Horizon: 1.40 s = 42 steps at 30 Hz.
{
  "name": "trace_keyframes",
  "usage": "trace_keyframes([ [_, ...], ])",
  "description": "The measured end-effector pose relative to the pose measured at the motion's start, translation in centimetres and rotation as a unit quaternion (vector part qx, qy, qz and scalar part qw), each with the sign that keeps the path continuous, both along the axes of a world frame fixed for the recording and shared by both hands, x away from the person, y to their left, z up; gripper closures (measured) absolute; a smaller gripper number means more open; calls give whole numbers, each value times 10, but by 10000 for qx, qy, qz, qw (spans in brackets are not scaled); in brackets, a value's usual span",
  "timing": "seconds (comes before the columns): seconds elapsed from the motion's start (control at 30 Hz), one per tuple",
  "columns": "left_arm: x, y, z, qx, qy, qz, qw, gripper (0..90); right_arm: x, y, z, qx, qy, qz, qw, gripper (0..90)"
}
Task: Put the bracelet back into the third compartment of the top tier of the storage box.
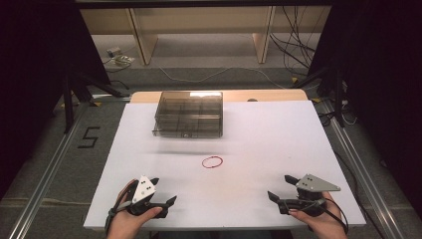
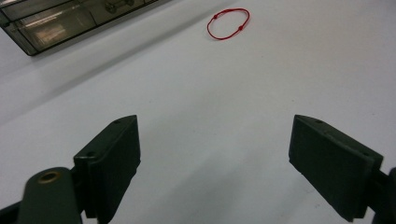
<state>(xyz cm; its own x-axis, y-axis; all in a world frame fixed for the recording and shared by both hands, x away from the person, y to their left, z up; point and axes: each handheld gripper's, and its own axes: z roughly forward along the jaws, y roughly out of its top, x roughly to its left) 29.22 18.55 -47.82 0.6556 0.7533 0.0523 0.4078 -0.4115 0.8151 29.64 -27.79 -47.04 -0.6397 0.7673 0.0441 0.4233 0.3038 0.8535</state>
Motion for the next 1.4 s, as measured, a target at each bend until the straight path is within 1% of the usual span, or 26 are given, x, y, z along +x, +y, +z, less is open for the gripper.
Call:
trace_keyframes([
  [0.13, 0, -1, -1, 6, -1, -11, 10000, 168, 3, 1, 0, 71, -20, 20, 10000, 176],
  [0.17, 0, -1, -1, -22, -1, -8, 10000, 168, 3, 1, 0, 71, -20, 20, 10000, 176],
  [0.23, 0, -1, -1, -21, -3, 17, 10000, 168, 5, 3, 2, 145, -21, 25, 9999, 192],
  [0.27, 0, 0, -1, -9, 4, 31, 10000, 169, 5, 4, 3, 148, 4, 51, 9999, 193],
  [0.33, 0, 0, -1, 10, 19, 50, 10000, 173, 6, 6, 3, 138, -22, 103, 9998, 196],
  [0.4, 1, 1, 0, -21, 5, 67, 10000, 173, 7, 11, 5, 172, 46, 191, 9997, 220],
  [0.57, 2, 0, -1, -13, 1, 59, 10000, 173, 14, 22, 7, 135, 70, 365, 9992, 235],
  [0.6, 1, 0, -1, -16, 9, 64, 10000, 173, 14, 22, 7, 135, 70, 365, 9992, 235],
  [0.63, 2, 0, -1, -14, 8, 65, 10000, 173, 17, 27, 8, 264, 185, 456, 9984, 239],
  [0.67, 2, 0, -1, -7, 9, 67, 10000, 173, 19, 30, 8, 322, 194, 532, 9979, 240],
  [0.73, 2, 0, -1, -1, 11, 71, 10000, 173, 21, 33, 8, 328, 197, 565, 9977, 243],
  [0.77, 3, 0, -1, -4, 13, 83, 10000, 173, 26, 39, 8, 286, 201, 611, 9975, 249],
  [0.83, 3, -1, -2, -31, 21, 84, 10000, 173, 32, 45, 9, 224, 199, 640, 9975, 255],
  [0.93, 3, -1, -1, -9, 14, 69, 10000, 173, 42, 54, 11, 146, 154, 678, 9975, 269],
  [1.07, 3, -1, -2, -15, 26, 71, 10000, 173, 54, 68, 12, 16, 177, 713, 9973, 295],
  [1.2, 3, -1, -1, -10, 14, 71, 10000, 173, 69, 83, 10, -88, 204, 735, 9970, 318],
  [1.23, 3, -1, -1, -8, 13, 70, 10000, 173, 69, 83, 10, -88, 204, 735, 9970, 318],
  [1.27, 3, -1, -1, -5, 14, 68, 10000, 173, 73, 87, 10, -136, 225, 735, 9970, 324],
  [1.3, 3, -1, -2, -18, 24, 72, 10000, 173, 79, 94, 8, -218, 247, 775, 9964, 339],
  [1.4, 3, -1, -2, -3, 19, 66, 10000, 173, 83, 102, 6, -309, 260, 831, 9957, 350],
])
